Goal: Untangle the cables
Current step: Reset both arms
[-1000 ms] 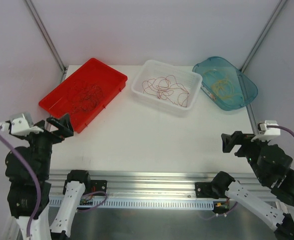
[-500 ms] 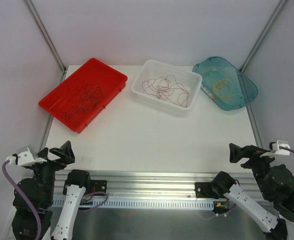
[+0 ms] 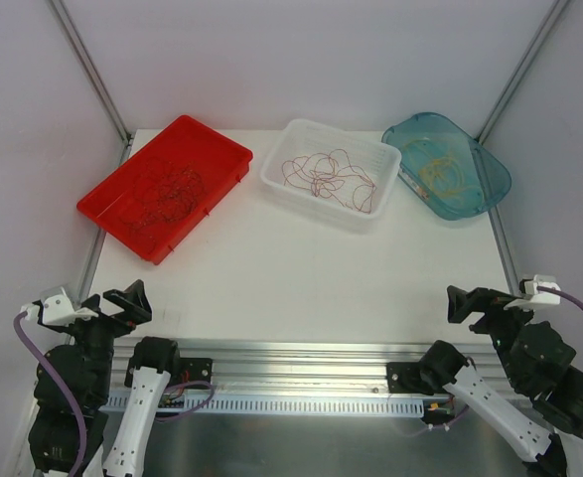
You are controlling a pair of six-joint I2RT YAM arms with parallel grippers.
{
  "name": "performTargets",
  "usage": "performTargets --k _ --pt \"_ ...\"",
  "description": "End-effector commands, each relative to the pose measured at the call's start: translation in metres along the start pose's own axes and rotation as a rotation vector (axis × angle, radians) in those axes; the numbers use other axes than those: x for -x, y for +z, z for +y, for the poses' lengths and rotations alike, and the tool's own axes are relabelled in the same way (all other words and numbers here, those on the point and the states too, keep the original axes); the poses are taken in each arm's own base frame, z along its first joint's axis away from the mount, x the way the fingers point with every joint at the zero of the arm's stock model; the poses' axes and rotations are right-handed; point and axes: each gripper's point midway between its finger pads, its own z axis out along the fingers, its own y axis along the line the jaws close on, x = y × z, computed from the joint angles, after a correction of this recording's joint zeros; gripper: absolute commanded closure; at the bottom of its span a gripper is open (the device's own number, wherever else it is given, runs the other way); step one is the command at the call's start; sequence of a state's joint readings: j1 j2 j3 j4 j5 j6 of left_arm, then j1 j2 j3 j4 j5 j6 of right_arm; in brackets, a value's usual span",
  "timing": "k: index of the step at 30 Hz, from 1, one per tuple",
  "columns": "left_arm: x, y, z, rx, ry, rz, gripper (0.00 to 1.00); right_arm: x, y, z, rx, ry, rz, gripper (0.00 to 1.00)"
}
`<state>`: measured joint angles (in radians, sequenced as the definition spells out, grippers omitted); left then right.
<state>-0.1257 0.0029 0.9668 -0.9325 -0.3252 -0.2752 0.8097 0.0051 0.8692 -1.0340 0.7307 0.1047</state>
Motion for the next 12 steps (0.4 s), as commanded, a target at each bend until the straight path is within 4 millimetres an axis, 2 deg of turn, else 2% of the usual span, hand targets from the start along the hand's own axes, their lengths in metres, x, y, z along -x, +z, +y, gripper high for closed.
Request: performTargets --k 1,12 --pt "0.013 -0.022 0.009 -0.021 -0.055 -0.149 0.01 0.01 -0.011 -0.011 0.016 0.098 -0.093 0.03" --pt "0.012 -0.017 0.004 -0.036 -0.038 -0.131 0.01 0.009 -0.003 0.003 0.046 0.091 -0.077 0.03"
